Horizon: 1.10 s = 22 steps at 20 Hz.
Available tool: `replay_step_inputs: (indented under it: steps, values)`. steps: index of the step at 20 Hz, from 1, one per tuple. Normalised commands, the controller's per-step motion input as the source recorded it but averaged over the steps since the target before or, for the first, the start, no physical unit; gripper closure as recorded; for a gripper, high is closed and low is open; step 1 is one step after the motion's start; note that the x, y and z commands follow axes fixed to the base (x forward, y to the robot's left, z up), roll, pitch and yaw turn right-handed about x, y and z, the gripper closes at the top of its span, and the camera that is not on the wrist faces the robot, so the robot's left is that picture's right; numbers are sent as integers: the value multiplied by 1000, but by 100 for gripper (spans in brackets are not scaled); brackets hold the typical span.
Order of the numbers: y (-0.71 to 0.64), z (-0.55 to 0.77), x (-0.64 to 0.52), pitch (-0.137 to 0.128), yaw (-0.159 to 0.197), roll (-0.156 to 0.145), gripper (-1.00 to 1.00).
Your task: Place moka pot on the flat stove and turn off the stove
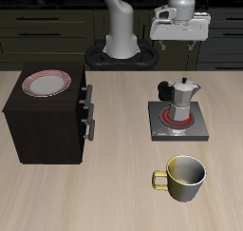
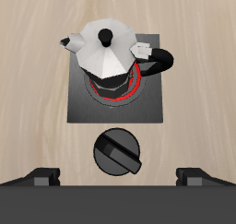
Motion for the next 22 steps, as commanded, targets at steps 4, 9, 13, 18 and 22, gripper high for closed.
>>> replay_step_inputs:
  steps: [4, 9, 13, 18, 22]
  values:
    - [170, -214, -163, 54, 14, 51, -100]
    - [210, -350, -208, 56, 39, 46, -100]
    - [178, -353, -72, 64, 26, 41, -100]
    - [80, -225, -32, 29, 91, 9, -100]
    - [-51, -115, 11, 5, 120, -7, -100]
